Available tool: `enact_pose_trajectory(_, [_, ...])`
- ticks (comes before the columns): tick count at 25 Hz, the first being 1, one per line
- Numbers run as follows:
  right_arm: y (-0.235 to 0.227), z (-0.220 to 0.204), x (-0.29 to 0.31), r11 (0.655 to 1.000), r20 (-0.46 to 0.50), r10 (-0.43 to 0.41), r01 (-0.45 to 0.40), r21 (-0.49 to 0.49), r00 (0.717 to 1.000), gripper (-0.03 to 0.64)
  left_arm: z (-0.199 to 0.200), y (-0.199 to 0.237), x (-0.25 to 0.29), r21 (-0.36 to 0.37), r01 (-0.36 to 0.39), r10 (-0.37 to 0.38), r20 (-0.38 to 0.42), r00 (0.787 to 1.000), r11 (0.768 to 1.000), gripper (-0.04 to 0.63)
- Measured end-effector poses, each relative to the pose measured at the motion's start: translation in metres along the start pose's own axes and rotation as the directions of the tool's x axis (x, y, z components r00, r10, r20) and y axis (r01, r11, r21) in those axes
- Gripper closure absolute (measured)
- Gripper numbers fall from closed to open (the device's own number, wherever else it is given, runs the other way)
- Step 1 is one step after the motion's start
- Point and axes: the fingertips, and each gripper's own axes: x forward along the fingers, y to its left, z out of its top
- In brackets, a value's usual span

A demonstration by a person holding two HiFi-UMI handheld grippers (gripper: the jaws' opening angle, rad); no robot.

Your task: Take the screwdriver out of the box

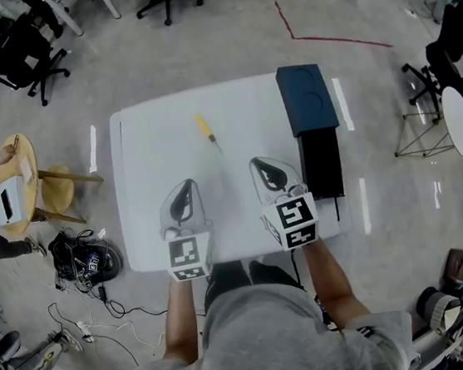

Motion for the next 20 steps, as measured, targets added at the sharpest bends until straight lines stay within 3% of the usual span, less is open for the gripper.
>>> enact_pose_trajectory(8, [0.015,0.010,-0.050,0.999,0.089,0.014,-0.010,-0.053,0.996,0.614,0.015,-0.021,-0.040,0.028,-0.015,0.013,0.044,0.999,0.999,0.584])
enact_pose_trajectory(20, [0.021,-0.002,-0.122,0.998,0.174,0.012,-0.003,-0.057,0.985,0.614,0.018,-0.056,-0.092,0.040,-0.003,0.000,0.081,0.997,0.999,0.584])
